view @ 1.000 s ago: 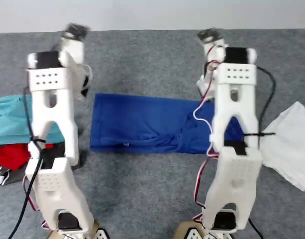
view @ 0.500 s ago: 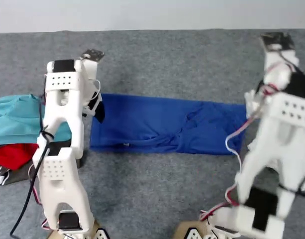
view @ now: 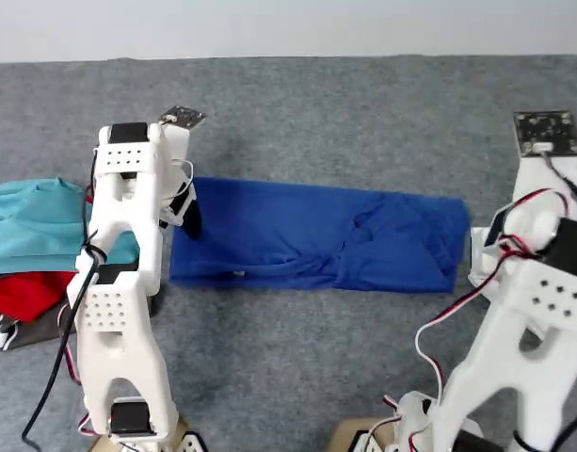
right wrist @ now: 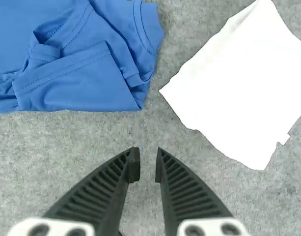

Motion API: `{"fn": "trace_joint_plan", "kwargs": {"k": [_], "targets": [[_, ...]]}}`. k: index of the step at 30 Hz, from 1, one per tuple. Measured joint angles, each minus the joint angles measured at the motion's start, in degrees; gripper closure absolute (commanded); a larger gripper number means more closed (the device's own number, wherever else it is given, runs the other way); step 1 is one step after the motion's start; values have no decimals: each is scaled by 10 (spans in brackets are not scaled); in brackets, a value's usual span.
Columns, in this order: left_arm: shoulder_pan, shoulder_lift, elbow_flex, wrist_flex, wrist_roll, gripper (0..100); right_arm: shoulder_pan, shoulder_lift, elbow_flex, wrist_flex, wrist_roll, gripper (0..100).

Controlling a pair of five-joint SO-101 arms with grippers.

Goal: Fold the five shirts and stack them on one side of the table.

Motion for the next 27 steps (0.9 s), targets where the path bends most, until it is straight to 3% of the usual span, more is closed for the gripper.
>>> {"fn": "trace_joint_plan", "kwargs": {"k": [10, 16, 23, 27], "targets": [[-1, 75, -23, 10, 0, 822, 0, -3, 0, 0, 0, 930], [22, 88, -38, 25, -3, 996, 0, -3, 1, 0, 0, 930], [38, 84, -41, 44, -3, 996, 0, -3, 1, 0, 0, 930], [-4, 56, -40, 42, -12, 996, 18, -3, 1, 0, 0, 930]]}}
